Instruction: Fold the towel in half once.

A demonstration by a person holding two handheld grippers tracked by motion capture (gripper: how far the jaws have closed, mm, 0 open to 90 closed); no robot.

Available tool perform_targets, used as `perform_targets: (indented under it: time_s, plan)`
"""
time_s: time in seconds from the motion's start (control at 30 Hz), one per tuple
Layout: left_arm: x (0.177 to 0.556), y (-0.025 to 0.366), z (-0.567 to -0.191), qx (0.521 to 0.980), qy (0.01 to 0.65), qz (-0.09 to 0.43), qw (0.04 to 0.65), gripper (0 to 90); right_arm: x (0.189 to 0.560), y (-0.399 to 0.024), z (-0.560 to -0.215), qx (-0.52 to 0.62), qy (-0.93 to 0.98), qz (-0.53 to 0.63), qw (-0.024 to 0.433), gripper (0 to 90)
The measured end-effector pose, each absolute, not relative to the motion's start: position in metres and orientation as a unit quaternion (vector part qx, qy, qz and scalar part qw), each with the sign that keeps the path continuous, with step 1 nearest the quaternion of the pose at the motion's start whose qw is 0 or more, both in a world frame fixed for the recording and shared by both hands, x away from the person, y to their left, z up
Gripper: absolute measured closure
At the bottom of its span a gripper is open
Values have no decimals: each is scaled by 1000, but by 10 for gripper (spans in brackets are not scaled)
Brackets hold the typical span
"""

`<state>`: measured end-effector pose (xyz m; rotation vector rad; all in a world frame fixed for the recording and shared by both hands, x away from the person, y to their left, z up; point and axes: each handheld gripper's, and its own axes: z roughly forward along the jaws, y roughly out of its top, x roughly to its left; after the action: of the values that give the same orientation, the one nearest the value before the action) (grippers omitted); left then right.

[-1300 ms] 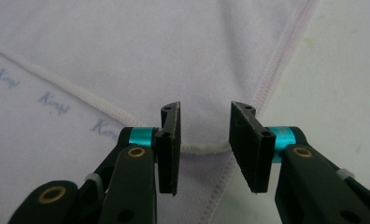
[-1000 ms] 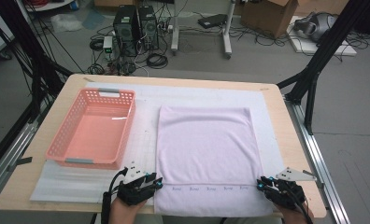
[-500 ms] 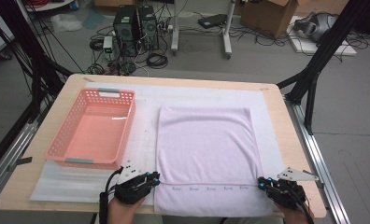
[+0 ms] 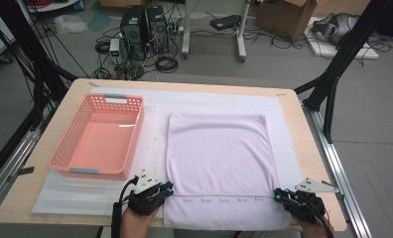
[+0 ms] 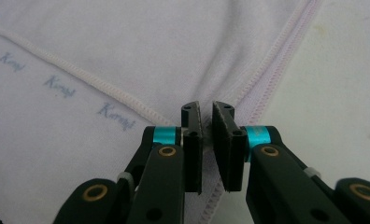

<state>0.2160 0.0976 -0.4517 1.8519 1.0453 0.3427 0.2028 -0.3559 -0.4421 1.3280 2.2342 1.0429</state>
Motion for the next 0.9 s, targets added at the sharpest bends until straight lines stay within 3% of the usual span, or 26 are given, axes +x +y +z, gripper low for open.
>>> perform_targets:
  time_s: [0.43,0.9]
  plan:
    - [208,114,-447,728,440,88,518,878,198,-362,-440,469,777,387,164,862]
    - [162,128,-442,720,427,59,544,877,159,-371,-430,458,773,415,146,863]
